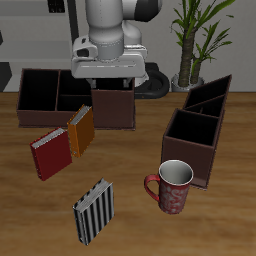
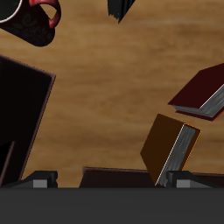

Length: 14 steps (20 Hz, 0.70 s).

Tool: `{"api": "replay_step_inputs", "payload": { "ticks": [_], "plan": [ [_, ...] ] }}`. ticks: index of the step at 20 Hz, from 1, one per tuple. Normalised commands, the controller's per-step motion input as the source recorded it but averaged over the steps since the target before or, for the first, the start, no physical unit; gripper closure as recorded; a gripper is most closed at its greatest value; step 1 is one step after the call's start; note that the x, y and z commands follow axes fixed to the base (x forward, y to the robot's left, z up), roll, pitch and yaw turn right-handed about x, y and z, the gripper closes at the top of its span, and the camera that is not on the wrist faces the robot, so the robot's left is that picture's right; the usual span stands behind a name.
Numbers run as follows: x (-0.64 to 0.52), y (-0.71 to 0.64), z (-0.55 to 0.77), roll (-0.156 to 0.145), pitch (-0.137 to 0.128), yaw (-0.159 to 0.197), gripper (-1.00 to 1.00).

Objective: Place the orange book into the left desk caddy's left compartment

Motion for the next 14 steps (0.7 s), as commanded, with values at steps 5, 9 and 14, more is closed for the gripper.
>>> {"api": "replay_step_inputs", "payload": {
  "ticks": [5, 9, 14],
  "plan": [
    [-0.05, -0.57, -0.34, -0.049, 0.009, -0.026, -1.00],
    [-0.01, -0.54, -0.16, -0.068, -0.008, -0.006, -1.00],
    [-0.01, -0.29, -0.07, -0.048, -0.043, -0.054, -1.00]
  ]
}}
